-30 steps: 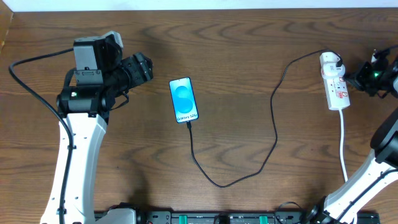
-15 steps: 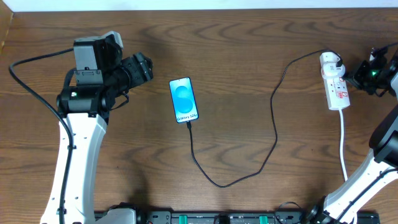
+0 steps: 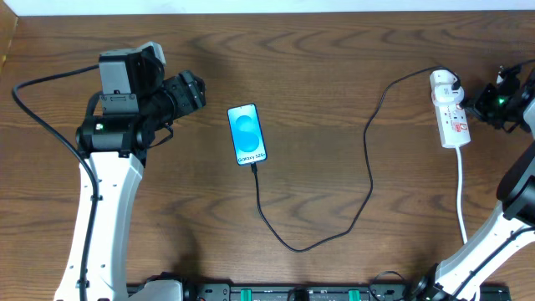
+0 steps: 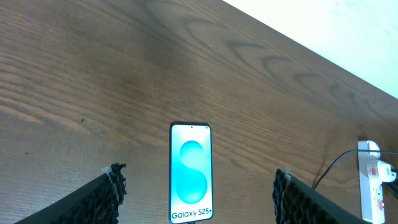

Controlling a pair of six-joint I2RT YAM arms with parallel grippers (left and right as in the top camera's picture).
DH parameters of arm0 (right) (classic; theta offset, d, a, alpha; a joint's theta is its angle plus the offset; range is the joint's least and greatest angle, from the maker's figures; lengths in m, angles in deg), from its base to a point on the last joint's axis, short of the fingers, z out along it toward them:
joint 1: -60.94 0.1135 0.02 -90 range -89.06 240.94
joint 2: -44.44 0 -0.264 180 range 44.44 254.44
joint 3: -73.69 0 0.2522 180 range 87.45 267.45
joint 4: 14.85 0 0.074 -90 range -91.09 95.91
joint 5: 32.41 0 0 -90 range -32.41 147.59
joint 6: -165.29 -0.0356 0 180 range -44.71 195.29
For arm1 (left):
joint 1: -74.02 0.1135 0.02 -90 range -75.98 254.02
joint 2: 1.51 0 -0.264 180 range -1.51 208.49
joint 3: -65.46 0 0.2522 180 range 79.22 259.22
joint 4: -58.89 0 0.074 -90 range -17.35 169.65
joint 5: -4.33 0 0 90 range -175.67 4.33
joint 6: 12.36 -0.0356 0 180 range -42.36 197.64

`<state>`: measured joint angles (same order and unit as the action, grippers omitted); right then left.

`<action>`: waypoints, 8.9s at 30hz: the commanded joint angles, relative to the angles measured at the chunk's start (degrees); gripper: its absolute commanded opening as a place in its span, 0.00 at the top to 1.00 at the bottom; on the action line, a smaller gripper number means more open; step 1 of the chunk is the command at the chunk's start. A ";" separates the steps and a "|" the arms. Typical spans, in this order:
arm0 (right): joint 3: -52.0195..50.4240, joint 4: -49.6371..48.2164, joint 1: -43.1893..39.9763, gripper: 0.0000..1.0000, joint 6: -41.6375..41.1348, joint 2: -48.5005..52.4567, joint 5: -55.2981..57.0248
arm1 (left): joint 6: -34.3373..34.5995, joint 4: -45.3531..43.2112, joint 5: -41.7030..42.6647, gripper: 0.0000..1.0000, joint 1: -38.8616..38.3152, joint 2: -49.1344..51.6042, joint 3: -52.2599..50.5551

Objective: Plug charger to phone and switch on socket

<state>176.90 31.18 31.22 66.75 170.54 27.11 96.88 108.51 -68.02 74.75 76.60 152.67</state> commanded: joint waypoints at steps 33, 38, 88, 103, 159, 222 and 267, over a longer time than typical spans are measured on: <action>-2.14 7.02 7.04 0.99 2.45 0.70 8.13 | -0.57 0.13 -0.37 0.23 0.17 -0.42 1.42; -2.14 7.08 7.06 0.99 3.26 0.70 8.13 | -0.57 0.13 -0.37 0.23 0.17 -0.42 1.42; 6.91 31.04 33.81 0.01 8.20 -47.15 17.49 | -0.57 0.15 -0.39 0.22 0.17 -0.42 1.42; 6.86 34.32 35.76 0.01 8.59 -47.08 19.78 | -0.57 0.15 -0.39 0.22 0.17 -0.42 1.42; -89.13 -27.93 36.94 0.01 8.17 -125.83 30.53 | -0.57 0.13 -0.39 0.22 0.17 -0.42 1.42; -89.13 -27.96 36.94 0.01 8.17 -125.83 30.56 | -13.70 -33.73 -6.62 0.22 0.15 -37.24 -43.58; -89.13 -27.96 36.94 0.01 8.17 -125.83 30.56 | -23.74 -32.76 -8.07 0.02 0.15 -78.03 -73.22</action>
<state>87.94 3.03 67.88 74.93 45.11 57.21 74.13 72.99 -76.65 74.77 -0.88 79.89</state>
